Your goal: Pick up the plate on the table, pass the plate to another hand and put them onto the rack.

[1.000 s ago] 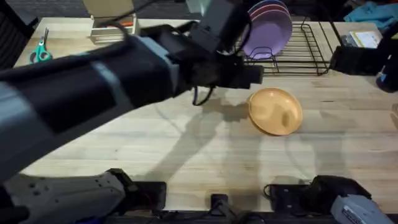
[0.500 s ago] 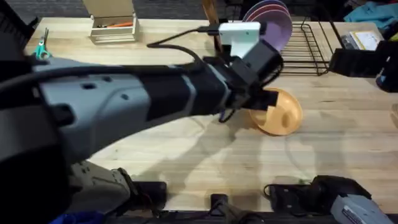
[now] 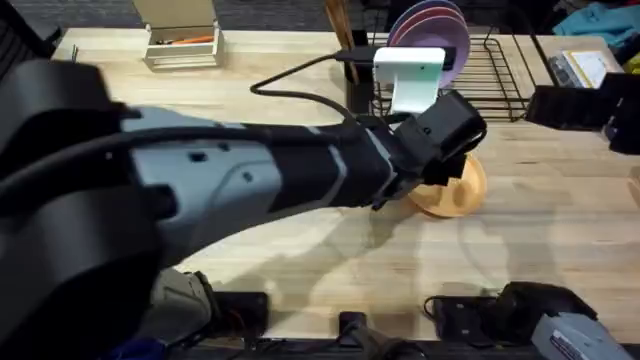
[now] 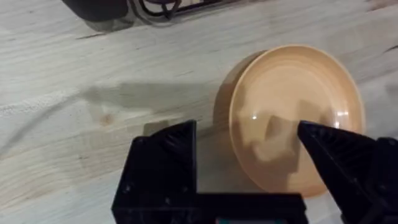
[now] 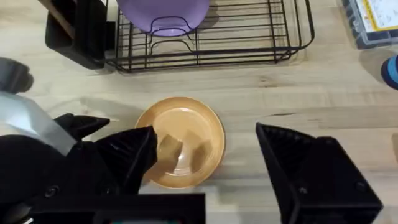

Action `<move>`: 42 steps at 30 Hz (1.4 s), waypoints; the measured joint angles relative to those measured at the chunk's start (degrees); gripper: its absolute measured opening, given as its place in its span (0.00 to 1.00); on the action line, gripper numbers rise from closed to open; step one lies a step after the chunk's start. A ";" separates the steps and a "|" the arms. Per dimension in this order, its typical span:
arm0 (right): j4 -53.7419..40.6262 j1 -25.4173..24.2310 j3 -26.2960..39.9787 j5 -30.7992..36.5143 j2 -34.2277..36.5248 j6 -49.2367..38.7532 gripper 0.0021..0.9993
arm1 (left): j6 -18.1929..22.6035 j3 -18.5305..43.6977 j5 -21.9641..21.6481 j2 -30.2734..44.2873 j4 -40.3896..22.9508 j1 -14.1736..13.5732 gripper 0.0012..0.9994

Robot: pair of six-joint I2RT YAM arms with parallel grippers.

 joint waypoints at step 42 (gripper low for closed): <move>0.55 0.00 0.00 0.01 -0.01 0.00 1.00 | -0.98 0.07 -7.80 7.77 0.44 -3.52 0.88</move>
